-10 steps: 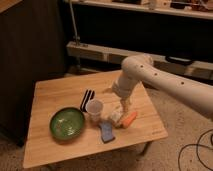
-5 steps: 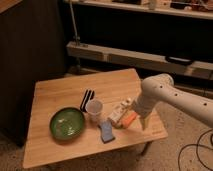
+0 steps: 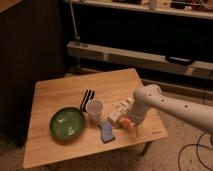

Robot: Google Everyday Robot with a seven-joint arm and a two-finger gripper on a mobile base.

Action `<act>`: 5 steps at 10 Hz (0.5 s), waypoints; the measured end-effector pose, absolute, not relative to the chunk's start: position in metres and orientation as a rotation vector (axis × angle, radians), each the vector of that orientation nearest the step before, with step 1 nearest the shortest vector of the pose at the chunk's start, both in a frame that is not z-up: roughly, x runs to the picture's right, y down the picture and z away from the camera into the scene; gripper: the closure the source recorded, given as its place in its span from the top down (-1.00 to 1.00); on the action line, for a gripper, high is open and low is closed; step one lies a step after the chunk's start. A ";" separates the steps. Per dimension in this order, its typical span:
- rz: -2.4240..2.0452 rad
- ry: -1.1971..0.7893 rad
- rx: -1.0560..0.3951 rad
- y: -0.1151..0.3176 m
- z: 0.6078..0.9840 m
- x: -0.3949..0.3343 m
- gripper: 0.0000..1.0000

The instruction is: Place the pepper in the ceramic cup

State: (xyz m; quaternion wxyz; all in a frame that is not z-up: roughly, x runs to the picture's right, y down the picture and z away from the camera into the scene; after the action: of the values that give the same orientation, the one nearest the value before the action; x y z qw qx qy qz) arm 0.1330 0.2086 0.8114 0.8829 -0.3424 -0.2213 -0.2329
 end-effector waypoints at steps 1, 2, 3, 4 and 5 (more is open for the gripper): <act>-0.454 -0.448 -0.715 0.207 0.812 0.139 0.60; -0.426 -0.428 -0.714 0.205 0.811 0.153 0.60; -0.416 -0.414 -0.719 0.203 0.811 0.159 0.60; -0.410 -0.407 -0.719 0.201 0.815 0.161 0.60; -0.406 -0.403 -0.721 0.199 0.818 0.162 0.60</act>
State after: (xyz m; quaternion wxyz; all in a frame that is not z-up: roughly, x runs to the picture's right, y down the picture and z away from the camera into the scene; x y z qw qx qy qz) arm 0.1619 0.1990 0.8185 0.8960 -0.3477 -0.1945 -0.1961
